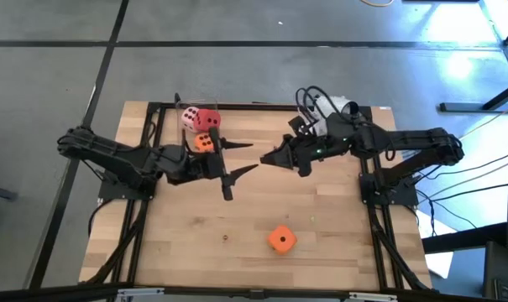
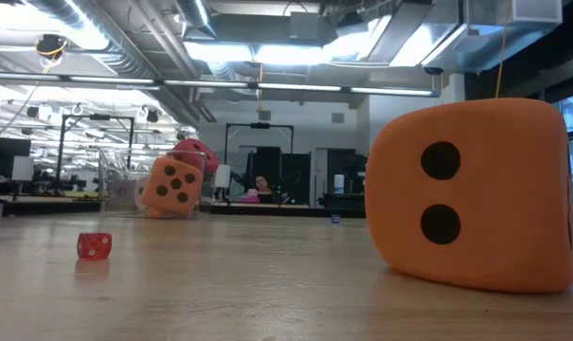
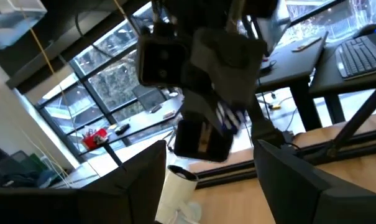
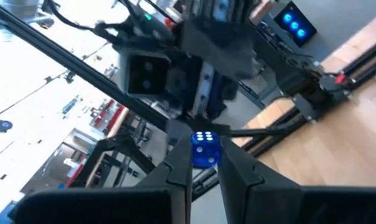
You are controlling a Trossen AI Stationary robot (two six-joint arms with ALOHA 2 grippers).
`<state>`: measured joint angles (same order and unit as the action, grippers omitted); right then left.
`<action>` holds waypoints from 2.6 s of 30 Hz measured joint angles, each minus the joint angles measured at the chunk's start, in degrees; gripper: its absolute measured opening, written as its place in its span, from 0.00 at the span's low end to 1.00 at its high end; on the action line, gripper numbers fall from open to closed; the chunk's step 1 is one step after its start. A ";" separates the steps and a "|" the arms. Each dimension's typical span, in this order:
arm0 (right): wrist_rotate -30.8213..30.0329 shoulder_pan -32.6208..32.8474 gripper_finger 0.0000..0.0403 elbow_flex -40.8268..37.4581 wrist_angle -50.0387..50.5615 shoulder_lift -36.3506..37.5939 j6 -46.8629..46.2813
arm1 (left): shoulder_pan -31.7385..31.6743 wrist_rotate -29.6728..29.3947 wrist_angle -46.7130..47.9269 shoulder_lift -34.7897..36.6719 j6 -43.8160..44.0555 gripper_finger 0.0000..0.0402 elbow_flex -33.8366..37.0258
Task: Pick & Place Dice
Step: Put the bottom small blue dice into the transparent bin
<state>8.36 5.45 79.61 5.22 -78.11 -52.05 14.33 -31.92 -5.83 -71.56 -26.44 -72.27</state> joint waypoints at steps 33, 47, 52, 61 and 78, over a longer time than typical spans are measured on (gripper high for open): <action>-0.42 0.29 0.12 0.00 -1.32 -1.61 -0.02 | -0.61 1.46 -3.44 -3.02 0.07 0.58 0.00; -0.86 0.28 0.12 -0.02 0.50 -1.94 0.00 | -0.61 3.03 -4.21 -3.02 0.35 0.39 0.00; -0.87 0.28 0.12 -0.01 0.43 -2.33 0.00 | -0.61 3.25 -4.65 -3.02 0.35 0.34 0.00; -0.97 0.28 0.12 -0.02 -0.43 -2.33 0.08 | -0.61 3.34 -4.52 -3.02 0.33 0.25 0.00; 0.03 0.68 0.12 -0.02 -2.19 -2.33 0.13 | -0.13 3.10 -4.41 -2.96 0.26 0.30 0.00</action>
<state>8.39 6.13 79.59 3.02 -80.44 -51.92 14.20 -28.82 -10.24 -74.52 -26.18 -72.27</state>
